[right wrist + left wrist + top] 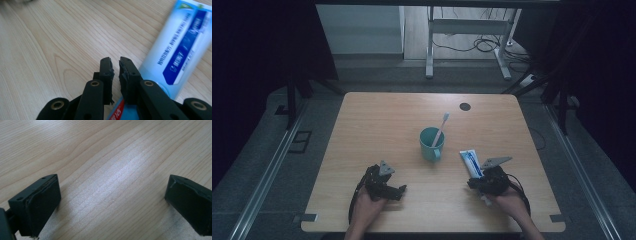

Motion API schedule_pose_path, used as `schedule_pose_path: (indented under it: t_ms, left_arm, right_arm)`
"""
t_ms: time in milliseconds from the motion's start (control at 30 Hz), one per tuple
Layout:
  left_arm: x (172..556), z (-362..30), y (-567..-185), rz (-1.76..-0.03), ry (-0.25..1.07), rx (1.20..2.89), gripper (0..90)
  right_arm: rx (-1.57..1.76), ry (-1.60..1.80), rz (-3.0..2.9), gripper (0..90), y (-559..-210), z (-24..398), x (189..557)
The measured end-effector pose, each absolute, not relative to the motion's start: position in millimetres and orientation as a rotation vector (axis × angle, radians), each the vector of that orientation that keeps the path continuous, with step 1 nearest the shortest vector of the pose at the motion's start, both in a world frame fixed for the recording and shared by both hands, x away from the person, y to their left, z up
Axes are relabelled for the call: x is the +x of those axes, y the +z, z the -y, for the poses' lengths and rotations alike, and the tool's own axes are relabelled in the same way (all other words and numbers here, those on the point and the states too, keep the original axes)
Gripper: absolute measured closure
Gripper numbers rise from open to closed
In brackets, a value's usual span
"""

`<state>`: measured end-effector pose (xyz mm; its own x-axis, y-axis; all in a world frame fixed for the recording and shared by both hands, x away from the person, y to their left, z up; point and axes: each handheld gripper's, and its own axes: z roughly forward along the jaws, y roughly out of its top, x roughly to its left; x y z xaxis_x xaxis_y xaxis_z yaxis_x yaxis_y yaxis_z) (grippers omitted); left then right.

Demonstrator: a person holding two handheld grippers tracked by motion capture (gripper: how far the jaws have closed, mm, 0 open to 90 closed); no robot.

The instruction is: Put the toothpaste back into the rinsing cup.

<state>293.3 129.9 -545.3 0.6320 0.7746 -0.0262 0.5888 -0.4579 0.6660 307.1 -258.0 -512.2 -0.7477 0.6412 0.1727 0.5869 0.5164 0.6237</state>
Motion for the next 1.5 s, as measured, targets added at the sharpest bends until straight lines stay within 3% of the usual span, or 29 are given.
schedule_pose_path:
  t_ms: [433,1000,1500]
  left_arm:
    - [293,-130,-545,-1.061,0.371,2.205,0.5]
    - [293,-130,-545,-1.061,0.370,2.205,0.5]
    - [293,-130,-545,-1.063,0.369,2.206,0.5]
  right_arm:
    - [1.111,1.003,-2.645,75.2,-511,276,304]
    - [1.140,0.900,-2.653,49.0,-481,286,313]
    - [1.232,0.633,-2.758,39.9,-481,284,336]
